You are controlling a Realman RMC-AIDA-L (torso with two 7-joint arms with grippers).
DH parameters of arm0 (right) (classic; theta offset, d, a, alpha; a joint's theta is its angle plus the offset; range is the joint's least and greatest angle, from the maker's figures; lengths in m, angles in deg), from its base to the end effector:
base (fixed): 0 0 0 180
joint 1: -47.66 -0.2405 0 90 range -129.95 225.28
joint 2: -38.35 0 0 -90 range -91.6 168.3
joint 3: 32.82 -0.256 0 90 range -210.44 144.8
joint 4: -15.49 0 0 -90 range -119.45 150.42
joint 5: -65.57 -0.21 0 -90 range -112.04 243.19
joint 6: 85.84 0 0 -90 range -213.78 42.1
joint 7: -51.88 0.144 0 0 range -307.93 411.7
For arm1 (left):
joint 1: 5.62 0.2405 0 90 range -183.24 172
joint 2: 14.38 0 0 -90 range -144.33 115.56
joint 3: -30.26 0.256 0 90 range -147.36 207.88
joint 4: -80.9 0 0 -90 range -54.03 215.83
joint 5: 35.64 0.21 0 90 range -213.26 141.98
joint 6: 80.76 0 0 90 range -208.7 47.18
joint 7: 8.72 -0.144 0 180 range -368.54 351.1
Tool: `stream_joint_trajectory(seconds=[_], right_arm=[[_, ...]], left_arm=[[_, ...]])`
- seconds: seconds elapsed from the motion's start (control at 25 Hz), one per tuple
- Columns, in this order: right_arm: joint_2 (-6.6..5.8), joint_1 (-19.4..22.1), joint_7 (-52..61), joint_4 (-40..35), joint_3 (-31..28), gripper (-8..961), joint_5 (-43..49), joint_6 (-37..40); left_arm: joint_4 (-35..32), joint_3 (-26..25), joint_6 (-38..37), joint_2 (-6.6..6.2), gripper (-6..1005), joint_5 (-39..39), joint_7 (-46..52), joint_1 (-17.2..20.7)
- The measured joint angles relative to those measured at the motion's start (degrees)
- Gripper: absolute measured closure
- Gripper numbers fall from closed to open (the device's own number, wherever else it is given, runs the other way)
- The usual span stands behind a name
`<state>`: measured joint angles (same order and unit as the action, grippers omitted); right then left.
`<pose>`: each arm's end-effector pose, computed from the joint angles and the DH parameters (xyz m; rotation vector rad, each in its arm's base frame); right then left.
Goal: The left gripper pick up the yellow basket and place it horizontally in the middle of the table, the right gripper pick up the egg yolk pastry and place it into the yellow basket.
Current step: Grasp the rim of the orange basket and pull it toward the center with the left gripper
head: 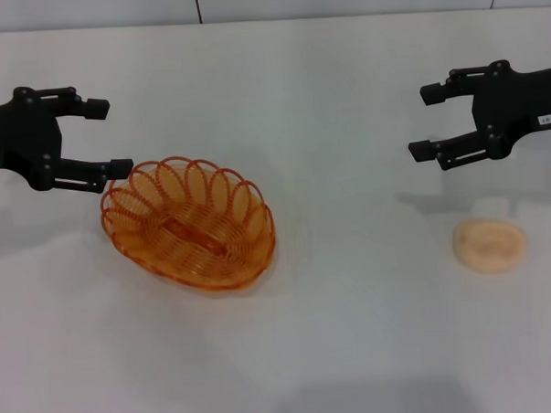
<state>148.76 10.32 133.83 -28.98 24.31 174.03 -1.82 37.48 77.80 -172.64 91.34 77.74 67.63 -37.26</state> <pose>0.2128 0.3874 0.0409 -2.8297 0.2051 0.4075 -0.2719 0.3586 0.0910 -2.7898 -0.2520 -0.3417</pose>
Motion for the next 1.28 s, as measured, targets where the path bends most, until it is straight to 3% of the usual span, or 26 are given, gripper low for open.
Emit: stream_joint_trajectory(seconds=[0.92,1.12,1.28], right_arm=[[0.35,0.71,-0.56,-0.38,-0.03,117,0.15,-0.09],[0.46,1.97,-0.66,-2.18,-0.34,117,0.18,-0.09],[0.51,2.86,-0.75,-3.39,-0.43,117,0.18,-0.07]], left_arm=[[-0.95,-0.09,-0.68,0.36,125,-0.38,3.96,0.00],[-10.67,0.41,-3.02,2.53,126,1.94,18.74,1.61],[-21.26,0.32,-6.50,5.19,126,10.30,33.85,2.39]])
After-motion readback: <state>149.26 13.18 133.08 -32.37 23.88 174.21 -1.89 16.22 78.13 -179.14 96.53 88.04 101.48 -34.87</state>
